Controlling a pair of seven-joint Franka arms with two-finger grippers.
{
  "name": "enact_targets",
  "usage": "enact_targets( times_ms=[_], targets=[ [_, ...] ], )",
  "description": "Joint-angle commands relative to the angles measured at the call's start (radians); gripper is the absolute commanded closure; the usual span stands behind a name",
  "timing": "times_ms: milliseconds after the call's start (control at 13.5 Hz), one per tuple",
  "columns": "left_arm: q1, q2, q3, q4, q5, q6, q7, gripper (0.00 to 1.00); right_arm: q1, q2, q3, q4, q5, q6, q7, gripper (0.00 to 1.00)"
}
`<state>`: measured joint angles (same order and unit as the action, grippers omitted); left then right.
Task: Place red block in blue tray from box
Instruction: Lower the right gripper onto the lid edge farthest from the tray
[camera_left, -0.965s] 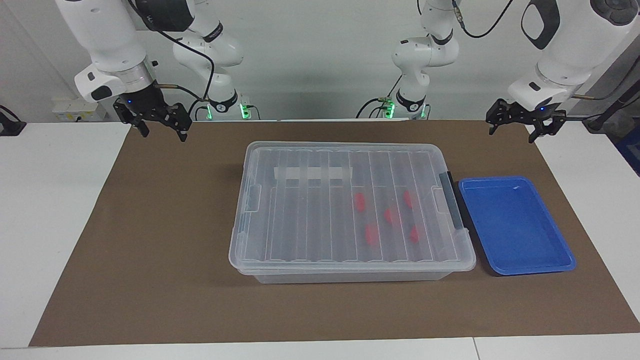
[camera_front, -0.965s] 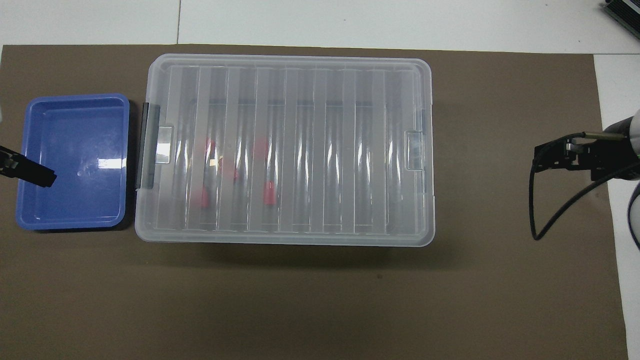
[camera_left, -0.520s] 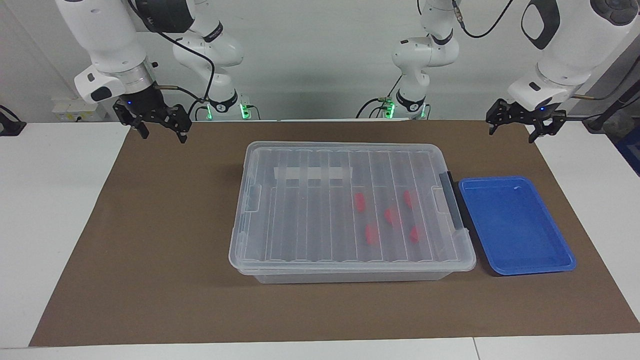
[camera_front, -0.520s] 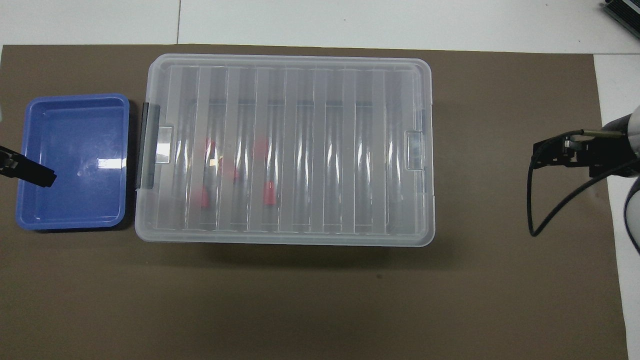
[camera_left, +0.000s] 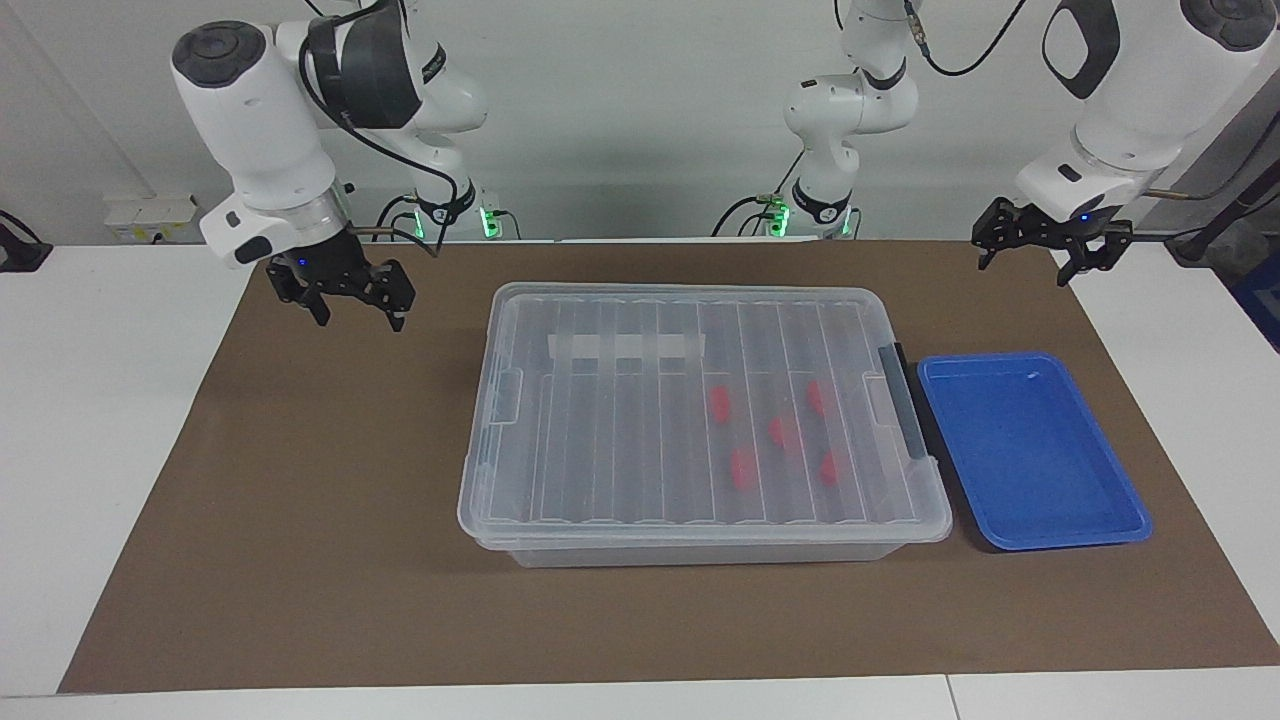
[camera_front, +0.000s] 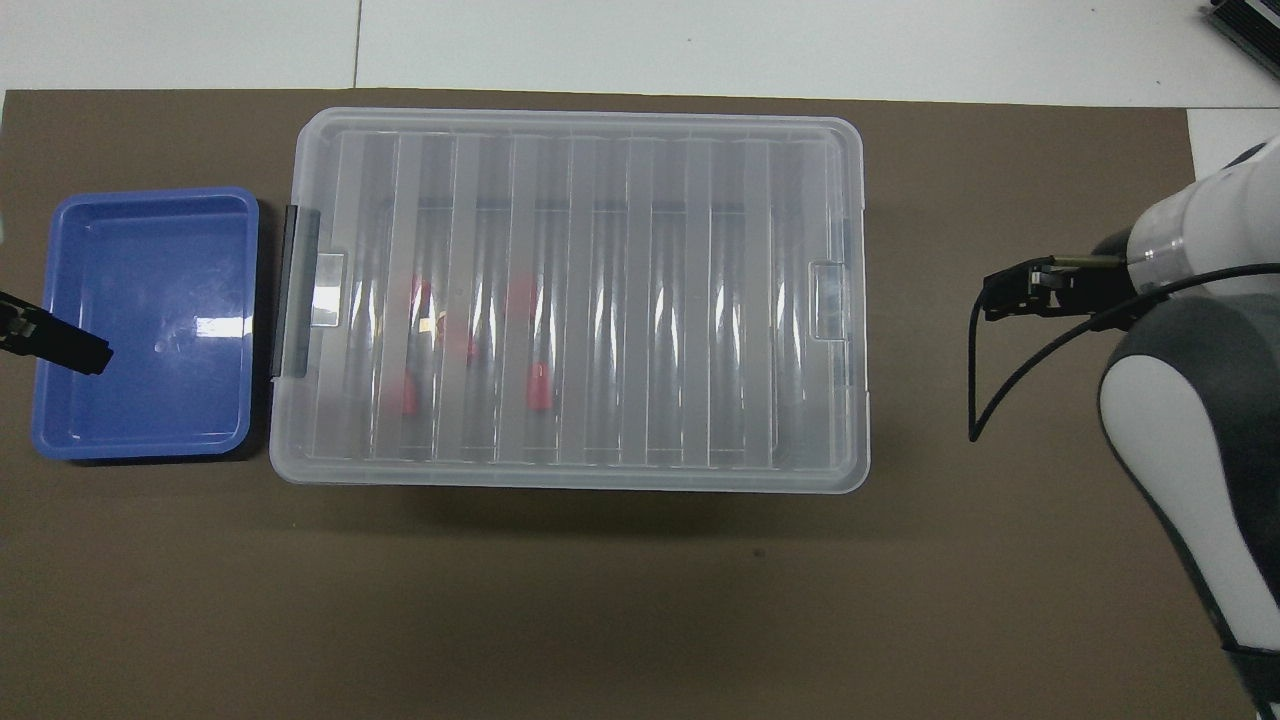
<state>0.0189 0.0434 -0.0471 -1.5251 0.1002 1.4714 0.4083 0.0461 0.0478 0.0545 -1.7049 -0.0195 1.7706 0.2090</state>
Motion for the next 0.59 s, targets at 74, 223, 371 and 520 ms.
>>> enact_targets(
  times_ms=[74, 223, 371, 520],
  targets=[
    [0.007, -0.027, -0.004, -0.03, 0.006, 0.0, -0.003, 0.0, 0.049, 0.052, 0.007, -0.018, -0.005, 0.099, 0.032, 0.0],
    [0.007, -0.027, -0.004, -0.03, 0.006, 0.0, -0.003, 0.0, 0.086, 0.072, 0.008, -0.044, -0.005, 0.16, 0.07, 0.0],
    [0.007, -0.028, -0.004, -0.029, 0.006, 0.0, -0.003, 0.0, 0.127, 0.086, 0.007, -0.056, -0.005, 0.184, 0.095, 0.0],
    [0.007, -0.028, -0.004, -0.029, 0.006, 0.0, -0.003, 0.0, 0.155, 0.083, 0.007, -0.085, -0.005, 0.184, 0.121, 0.0]
  ],
)
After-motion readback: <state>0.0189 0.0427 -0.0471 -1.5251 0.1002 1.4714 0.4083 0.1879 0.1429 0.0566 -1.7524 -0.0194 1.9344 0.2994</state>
